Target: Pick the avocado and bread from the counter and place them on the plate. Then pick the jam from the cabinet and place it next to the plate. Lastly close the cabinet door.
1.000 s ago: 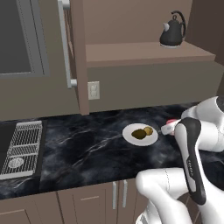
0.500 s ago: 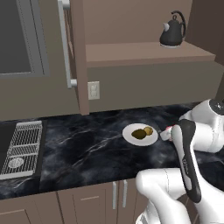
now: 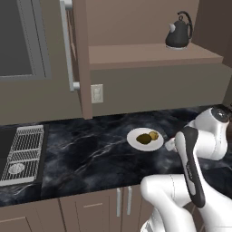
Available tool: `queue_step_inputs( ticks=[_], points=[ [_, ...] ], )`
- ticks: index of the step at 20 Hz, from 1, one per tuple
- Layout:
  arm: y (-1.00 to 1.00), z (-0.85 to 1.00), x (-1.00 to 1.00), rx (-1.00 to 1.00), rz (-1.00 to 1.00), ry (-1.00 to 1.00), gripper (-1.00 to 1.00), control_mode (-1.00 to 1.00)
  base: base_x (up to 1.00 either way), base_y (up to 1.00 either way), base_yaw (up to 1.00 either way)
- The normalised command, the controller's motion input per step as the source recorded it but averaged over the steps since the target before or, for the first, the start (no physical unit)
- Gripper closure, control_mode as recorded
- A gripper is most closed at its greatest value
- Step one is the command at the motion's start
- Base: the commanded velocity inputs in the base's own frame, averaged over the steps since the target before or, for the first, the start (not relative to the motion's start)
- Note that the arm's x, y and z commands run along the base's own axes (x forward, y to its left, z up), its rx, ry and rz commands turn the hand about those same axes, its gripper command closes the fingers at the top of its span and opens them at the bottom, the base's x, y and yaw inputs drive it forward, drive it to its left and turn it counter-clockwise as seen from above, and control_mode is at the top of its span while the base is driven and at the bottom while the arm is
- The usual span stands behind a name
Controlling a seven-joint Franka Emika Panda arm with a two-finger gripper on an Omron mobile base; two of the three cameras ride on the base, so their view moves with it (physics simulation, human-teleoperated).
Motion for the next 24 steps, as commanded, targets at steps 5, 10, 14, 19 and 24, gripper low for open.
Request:
queue_step_inputs(
  ticks=[5, 10, 14, 19, 24],
  points=[
    [0.0, -0.41, 0.19, 0.0, 0.0, -0.02, 1.0, -1.0, 0.0, 0.0, 0.0],
    [0.0, -0.45, 0.19, 0.0, 0.0, -0.02, 1.0, -1.0, 0.0, 0.0, 0.0],
    [0.0, -0.45, 0.12, 0.0, 0.0, -0.01, 1.0, -1.0, 0.0, 0.0, 0.0],
    [-0.08, -0.23, 0.14, 0.07, 0.0, -0.02, 1.0, -1.0, 0.0, 0.0, 0.0],
    [-0.05, -0.16, 0.21, 0.1, 0.0, -0.03, 1.0, -1.0, 0.0, 0.0, 0.0]
  ],
)
